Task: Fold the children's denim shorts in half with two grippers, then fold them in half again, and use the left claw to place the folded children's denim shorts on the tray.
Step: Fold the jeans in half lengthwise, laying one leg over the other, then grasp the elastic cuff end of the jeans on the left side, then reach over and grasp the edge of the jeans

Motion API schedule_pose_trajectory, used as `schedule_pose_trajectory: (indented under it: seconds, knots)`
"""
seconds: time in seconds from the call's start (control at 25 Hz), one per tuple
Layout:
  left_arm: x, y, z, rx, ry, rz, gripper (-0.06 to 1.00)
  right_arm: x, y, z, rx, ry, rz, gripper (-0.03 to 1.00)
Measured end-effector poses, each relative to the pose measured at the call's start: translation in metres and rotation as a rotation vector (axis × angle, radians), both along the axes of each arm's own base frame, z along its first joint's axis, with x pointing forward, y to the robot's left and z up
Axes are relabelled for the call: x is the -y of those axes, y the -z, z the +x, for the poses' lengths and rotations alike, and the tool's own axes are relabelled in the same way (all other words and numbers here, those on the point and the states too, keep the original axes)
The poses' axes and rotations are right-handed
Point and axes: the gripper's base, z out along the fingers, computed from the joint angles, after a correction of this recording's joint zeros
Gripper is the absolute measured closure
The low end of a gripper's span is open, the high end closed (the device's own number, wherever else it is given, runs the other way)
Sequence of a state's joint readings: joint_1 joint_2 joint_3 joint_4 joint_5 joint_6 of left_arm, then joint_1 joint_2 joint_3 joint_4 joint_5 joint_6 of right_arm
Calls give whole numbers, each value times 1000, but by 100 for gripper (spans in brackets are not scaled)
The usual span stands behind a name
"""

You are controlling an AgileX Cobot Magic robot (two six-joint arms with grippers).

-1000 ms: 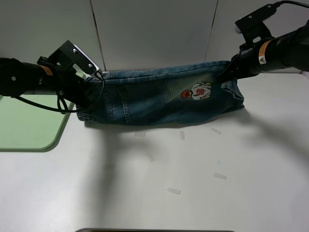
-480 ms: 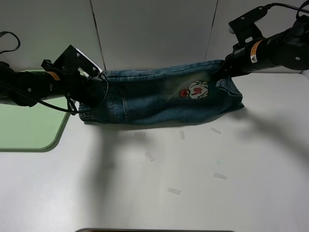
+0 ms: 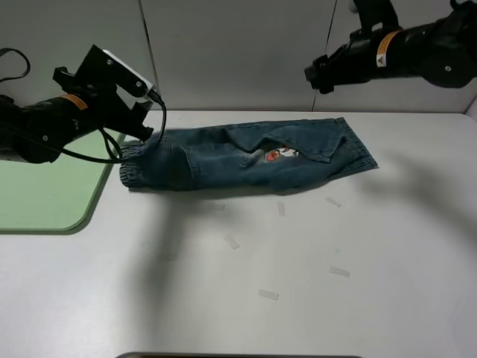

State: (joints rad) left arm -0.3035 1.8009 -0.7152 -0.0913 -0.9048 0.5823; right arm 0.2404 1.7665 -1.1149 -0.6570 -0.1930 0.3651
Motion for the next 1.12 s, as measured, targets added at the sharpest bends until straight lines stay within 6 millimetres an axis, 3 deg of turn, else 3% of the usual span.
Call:
schedule_pose_trajectory:
  seconds: [0.2, 0.52, 0.76, 0.96, 1.12]
  knots:
    - [-4, -10, 3, 101, -54, -66, 11, 3, -18, 9, 6, 61, 5, 28]
    - [-6, -18, 1, 90, -115, -239, 11, 15, -29, -1, -53, 132, -107, 27]
    - [7, -74, -21, 174, -8, -347, 11, 23, -77, -23, 48, 157, -73, 27]
    - [11, -129, -59, 132, 64, -442, 11, 31, -123, -53, 137, 191, 1, 27]
    - [2, -164, -97, 74, 96, -470, 11, 37, -151, -76, 185, 215, 72, 27]
